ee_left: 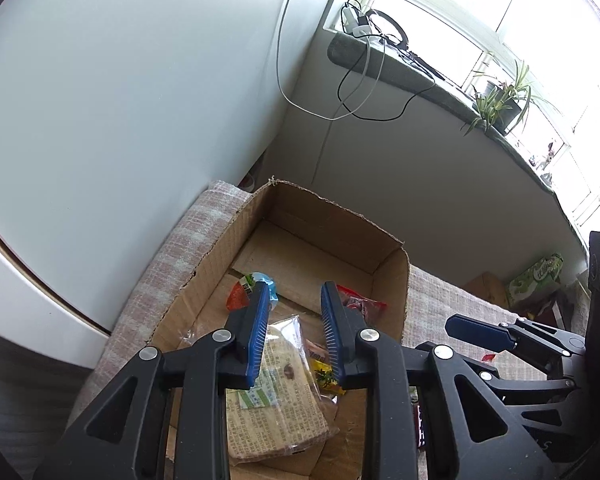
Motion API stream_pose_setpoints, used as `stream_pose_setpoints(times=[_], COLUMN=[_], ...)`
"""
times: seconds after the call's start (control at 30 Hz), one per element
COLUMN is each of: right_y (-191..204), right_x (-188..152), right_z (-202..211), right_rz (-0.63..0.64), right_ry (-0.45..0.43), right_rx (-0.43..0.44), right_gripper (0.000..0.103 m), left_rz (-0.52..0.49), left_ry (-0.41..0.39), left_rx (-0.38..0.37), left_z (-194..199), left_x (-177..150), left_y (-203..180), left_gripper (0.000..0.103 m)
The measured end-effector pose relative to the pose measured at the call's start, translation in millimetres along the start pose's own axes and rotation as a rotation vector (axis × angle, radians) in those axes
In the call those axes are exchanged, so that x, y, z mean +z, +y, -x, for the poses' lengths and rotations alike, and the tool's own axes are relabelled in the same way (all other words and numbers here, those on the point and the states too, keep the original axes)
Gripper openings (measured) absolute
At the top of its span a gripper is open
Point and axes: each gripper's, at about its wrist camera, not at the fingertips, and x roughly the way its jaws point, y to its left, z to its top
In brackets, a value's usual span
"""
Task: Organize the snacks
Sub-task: 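Grasp the chocolate bar with the left tool while the right tool grasps the red-sealed candy bag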
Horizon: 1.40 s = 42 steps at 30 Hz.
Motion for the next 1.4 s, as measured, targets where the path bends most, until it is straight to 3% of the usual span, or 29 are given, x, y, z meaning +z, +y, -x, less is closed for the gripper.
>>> stream_pose_setpoints(times=[0.27,0.33,0.4,0.43,0.73,1.0,1.4], right_y=[-51.0,-69.0,-86.4,-95.6,-158.6,-178.2,-180.6], right_x=[-25.4,-34.8,-45.8,-50.6,-97.0,-120.9,-116.2], right_z=[38.7,48.2,57.6,61.1,77.9,59.4,9.7], right_rz=[-0.085,-0.112,-0.133,-0.144,-0.257,-0.273,-0.275], right_ry=[-0.043,-0.049,-0.056,-0.057,-0.029,0.042,0.13], right_rx=[-0.046,-0.073,-0.109,-0.127,-0.235,-0.272,-0.263], right_gripper=[0.057,0.061,0.063,0.063,0.069,0.069,0.069], left_rz=[-0.075,-0.09,-0.102,-0.111,-0.227,-0.197,-0.056], left_ry=[0.021,0.049,0.077,0.091,0.235,0.334,0.401], left_rx=[-0.066,-0.082,-0.11,-0.123,-0.192,-0.168,-0.096], left_z=[18.1,19.6,20.8,21.1,1.7,-29.7,-72.4], left_x=[-24.4,-32.1,-41.6,-46.7,-95.4,-120.2,-125.5], left_y=[-29.9,-39.0,-49.0,-55.2,-122.3,-137.0,-125.2], left_gripper=[0.025,0.027,0.041,0.043,0.043,0.043,0.043])
